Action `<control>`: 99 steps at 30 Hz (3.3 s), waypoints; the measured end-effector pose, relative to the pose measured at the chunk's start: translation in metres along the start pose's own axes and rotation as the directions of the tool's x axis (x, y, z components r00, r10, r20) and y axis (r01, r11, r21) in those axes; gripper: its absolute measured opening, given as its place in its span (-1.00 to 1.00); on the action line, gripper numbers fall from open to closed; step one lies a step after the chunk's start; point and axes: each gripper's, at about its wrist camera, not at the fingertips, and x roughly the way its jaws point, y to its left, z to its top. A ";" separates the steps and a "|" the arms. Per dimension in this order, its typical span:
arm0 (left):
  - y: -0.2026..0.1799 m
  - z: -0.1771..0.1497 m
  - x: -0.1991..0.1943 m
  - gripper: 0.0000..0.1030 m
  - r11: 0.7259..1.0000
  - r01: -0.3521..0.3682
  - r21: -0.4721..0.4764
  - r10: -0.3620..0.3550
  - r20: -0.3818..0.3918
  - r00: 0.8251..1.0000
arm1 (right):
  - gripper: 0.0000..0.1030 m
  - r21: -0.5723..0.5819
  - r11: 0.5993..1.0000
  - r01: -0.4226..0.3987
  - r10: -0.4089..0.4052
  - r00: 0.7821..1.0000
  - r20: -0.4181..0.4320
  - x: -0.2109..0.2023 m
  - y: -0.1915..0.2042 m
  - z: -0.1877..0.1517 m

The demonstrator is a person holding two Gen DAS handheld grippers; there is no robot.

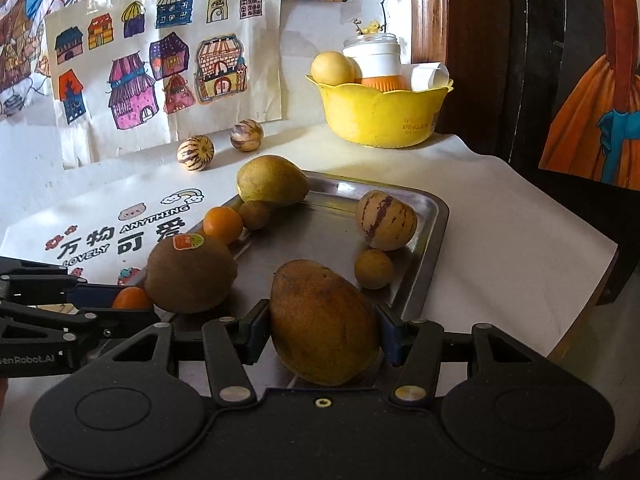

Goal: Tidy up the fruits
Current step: 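Carry the orange with the left tool while the right tool carries the brown oval fruit over the tray, then open the left gripper over the tray while the right gripper releases the brown oval fruit there, then lift both tools away from the tray toward the two striped pepinos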

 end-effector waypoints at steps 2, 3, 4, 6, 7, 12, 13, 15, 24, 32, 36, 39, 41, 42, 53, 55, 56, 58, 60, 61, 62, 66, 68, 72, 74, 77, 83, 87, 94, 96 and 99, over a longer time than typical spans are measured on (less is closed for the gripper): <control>0.000 0.000 0.002 -0.34 1.000 -0.004 -0.001 0.004 -0.006 1.000 | 0.09 -0.006 1.000 0.004 -0.004 1.000 0.002 0.002 0.000 -0.001; 0.000 0.000 0.002 -0.34 1.000 -0.003 -0.001 0.003 -0.007 1.000 | 0.09 -0.010 1.000 0.007 -0.007 1.000 0.003 0.002 0.000 -0.001; -0.001 0.000 0.002 -0.34 1.000 -0.005 -0.001 0.005 -0.007 1.000 | 0.09 -0.015 1.000 0.010 -0.010 1.000 0.004 0.003 0.000 -0.002; -0.001 0.000 0.003 -0.34 1.000 -0.006 0.002 0.006 -0.007 1.000 | 0.09 -0.025 1.000 0.014 -0.013 1.000 0.010 0.003 0.001 -0.003; -0.001 0.000 0.003 -0.33 1.000 -0.007 0.002 0.007 -0.008 1.000 | 0.09 -0.028 0.999 0.017 -0.016 1.000 0.012 0.003 0.001 -0.003; -0.001 0.001 0.004 -0.32 1.000 -0.005 -0.004 0.005 -0.011 1.000 | 0.10 -0.042 0.999 0.025 -0.024 0.999 0.025 0.003 0.002 -0.004; -0.001 0.001 0.004 -0.32 1.000 -0.004 -0.007 0.004 -0.013 1.000 | 0.10 -0.041 0.999 0.026 -0.025 0.999 0.026 0.002 0.002 -0.004; 0.000 0.001 0.003 -0.32 1.000 -0.001 -0.013 0.001 -0.015 1.000 | 0.10 -0.042 0.999 0.029 -0.028 0.999 0.030 0.002 0.002 -0.005; 0.001 -0.001 -0.004 -0.13 0.999 0.016 -0.039 -0.017 -0.023 1.000 | 0.13 -0.078 0.996 0.050 -0.047 0.998 0.038 -0.004 0.009 -0.010; -0.004 -0.006 -0.030 0.40 0.999 0.006 -0.040 -0.005 0.018 1.000 | 0.35 -0.074 0.995 0.072 -0.066 0.994 0.082 -0.032 0.015 -0.014; 0.000 -0.010 -0.046 0.61 0.999 -0.003 -0.053 0.005 0.038 0.999 | 0.49 -0.057 0.996 0.075 -0.070 0.993 0.091 -0.047 0.020 -0.019; 0.003 -0.016 -0.059 0.83 0.998 -0.017 -0.062 0.020 0.051 0.999 | 0.67 -0.040 0.998 0.051 -0.048 0.995 0.088 -0.058 0.025 -0.025; 0.005 -0.021 -0.066 0.98 0.998 -0.025 -0.061 0.029 0.054 0.998 | 0.83 -0.016 0.999 0.031 -0.029 0.996 0.083 -0.066 0.028 -0.029; 0.006 -0.024 -0.070 0.98 0.998 -0.033 -0.060 0.036 0.059 0.998 | 0.87 -0.007 1.000 0.028 -0.027 0.996 0.082 -0.070 0.030 -0.031; 0.017 -0.054 -0.107 0.99 0.995 -0.099 -0.024 0.100 0.034 0.994 | 0.99 -0.019 1.000 0.008 -0.007 0.999 0.043 -0.108 0.074 -0.058; 0.019 -0.059 -0.111 0.99 0.994 -0.107 -0.020 0.107 0.003 0.994 | 0.99 -0.037 0.999 0.013 -0.012 1.000 0.017 -0.110 0.086 -0.062; 0.021 -0.061 -0.113 0.99 0.994 -0.107 -0.022 0.107 -0.007 0.994 | 0.99 -0.047 0.999 0.009 -0.009 1.000 0.005 -0.112 0.092 -0.064; 0.025 -0.065 -0.118 0.99 0.994 -0.108 -0.029 0.108 -0.019 0.994 | 0.99 -0.067 0.998 -0.011 0.010 1.000 -0.018 -0.114 0.104 -0.066; 0.029 -0.068 -0.124 0.99 0.991 -0.127 -0.031 0.126 -0.028 0.992 | 0.99 -0.094 0.995 -0.040 0.036 0.999 -0.036 -0.116 0.116 -0.070; 0.032 -0.070 -0.127 0.99 0.989 -0.141 -0.032 0.140 -0.032 0.990 | 0.99 -0.111 0.992 -0.054 0.049 0.998 -0.048 -0.116 0.123 -0.071; 0.034 -0.071 -0.129 0.99 0.988 -0.154 -0.031 0.153 -0.035 0.988 | 0.99 -0.128 0.989 -0.069 0.061 0.996 -0.069 -0.116 0.129 -0.073; 0.046 -0.076 -0.140 0.99 0.979 -0.202 -0.032 0.200 -0.040 0.979 | 0.99 -0.177 0.979 -0.104 0.084 0.990 -0.118 -0.117 0.154 -0.079; 0.052 -0.078 -0.146 0.99 0.976 -0.214 -0.038 0.212 -0.043 0.976 | 0.99 -0.178 0.977 -0.113 0.091 0.987 -0.130 -0.117 0.163 -0.081; 0.060 -0.081 -0.156 0.99 0.972 -0.228 -0.053 0.226 -0.039 0.973 | 0.99 -0.139 0.982 -0.128 0.107 0.983 -0.148 -0.118 0.174 -0.080; 0.064 -0.082 -0.161 0.99 0.968 -0.242 -0.058 0.240 -0.040 0.970 | 0.99 -0.123 0.983 -0.135 0.116 0.982 -0.148 -0.118 0.178 -0.077; 0.072 -0.083 -0.170 0.99 0.964 -0.260 -0.064 0.258 -0.037 0.966 | 0.99 -0.116 0.982 -0.147 0.129 0.981 -0.148 -0.116 0.187 -0.073; 0.094 -0.079 -0.175 0.99 0.949 -0.302 -0.092 0.298 -0.050 0.953 | 0.99 -0.101 0.981 -0.163 0.146 0.977 -0.158 -0.111 0.199 -0.052; 0.109 -0.068 -0.169 0.99 0.939 -0.331 -0.089 0.328 -0.049 0.943 | 0.99 -0.078 0.983 -0.167 0.153 0.974 -0.167 -0.103 0.195 -0.026; 0.116 -0.031 -0.149 0.99 0.945 -0.328 0.005 0.328 0.037 0.944 | 0.99 -0.002 0.996 -0.094 0.091 0.972 -0.218 -0.068 0.171 0.030; 0.117 -0.019 -0.140 0.99 0.951 -0.307 0.044 0.303 0.081 0.950 | 0.99 0.012 0.998 -0.059 0.060 0.973 -0.224 -0.059 0.161 0.048; 0.120 -0.002 -0.123 0.99 0.952 -0.290 0.102 0.279 0.110 0.954 | 0.99 0.037 0.999 -0.016 0.023 0.976 -0.218 -0.045 0.147 0.084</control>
